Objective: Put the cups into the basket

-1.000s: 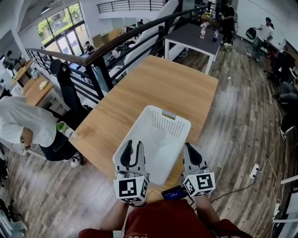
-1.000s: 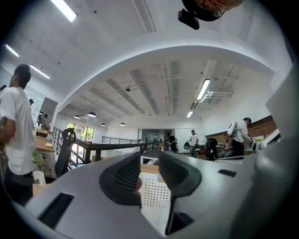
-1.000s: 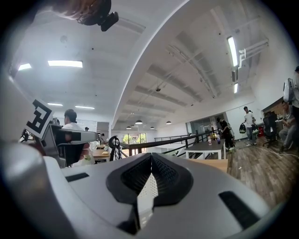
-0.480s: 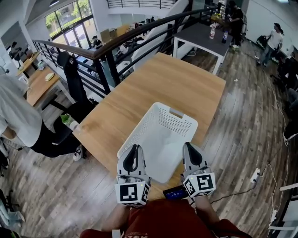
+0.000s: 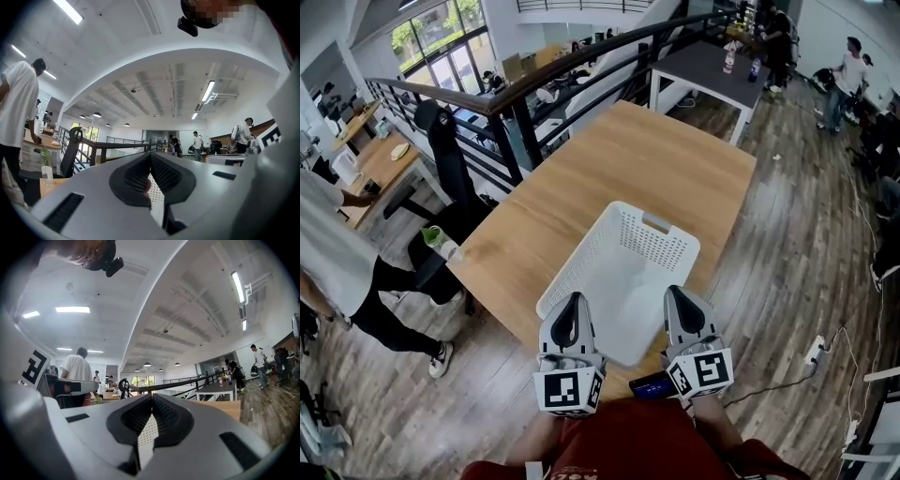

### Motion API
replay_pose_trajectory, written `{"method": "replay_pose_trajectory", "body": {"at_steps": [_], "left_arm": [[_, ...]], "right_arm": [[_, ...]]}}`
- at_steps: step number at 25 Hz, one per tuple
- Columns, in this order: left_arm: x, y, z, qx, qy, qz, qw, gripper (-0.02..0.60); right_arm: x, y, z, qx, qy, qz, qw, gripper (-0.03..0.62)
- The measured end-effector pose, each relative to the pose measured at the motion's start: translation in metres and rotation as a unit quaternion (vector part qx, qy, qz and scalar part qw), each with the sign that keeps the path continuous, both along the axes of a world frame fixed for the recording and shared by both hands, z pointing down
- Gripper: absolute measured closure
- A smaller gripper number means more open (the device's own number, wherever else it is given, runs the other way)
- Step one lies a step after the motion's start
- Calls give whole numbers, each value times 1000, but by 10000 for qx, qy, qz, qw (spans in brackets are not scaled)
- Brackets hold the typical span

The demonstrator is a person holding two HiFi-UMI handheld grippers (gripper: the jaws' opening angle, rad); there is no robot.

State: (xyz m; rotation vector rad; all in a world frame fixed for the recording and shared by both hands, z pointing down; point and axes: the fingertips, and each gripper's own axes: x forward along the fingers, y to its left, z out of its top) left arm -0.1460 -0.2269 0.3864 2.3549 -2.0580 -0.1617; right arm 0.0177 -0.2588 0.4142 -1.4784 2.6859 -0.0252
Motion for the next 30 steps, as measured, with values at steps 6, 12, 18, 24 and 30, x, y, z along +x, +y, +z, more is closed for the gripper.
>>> {"method": "replay_pose_trajectory", "body": {"at_steps": [6, 12, 18, 24, 30], "left_arm": [[5, 5, 6, 45, -13, 47, 10000, 574], [4, 5, 9, 54, -84, 58, 9999, 574], [-1, 1, 17, -82, 221, 87, 9997, 574], [-3, 3, 12, -16, 120, 43, 9999, 574], [-3, 6, 10, 34, 54, 16, 10000, 574]], "right_arm": [[2, 4, -2, 29, 58, 78, 9999, 585], [0, 4, -3, 73, 131, 48, 9999, 585], [-2, 5, -3, 119, 199, 33, 9997, 585], [-2, 4, -4, 141, 186, 31, 9997, 585], [-1, 3, -4, 137, 186, 40, 9997, 585]]}}
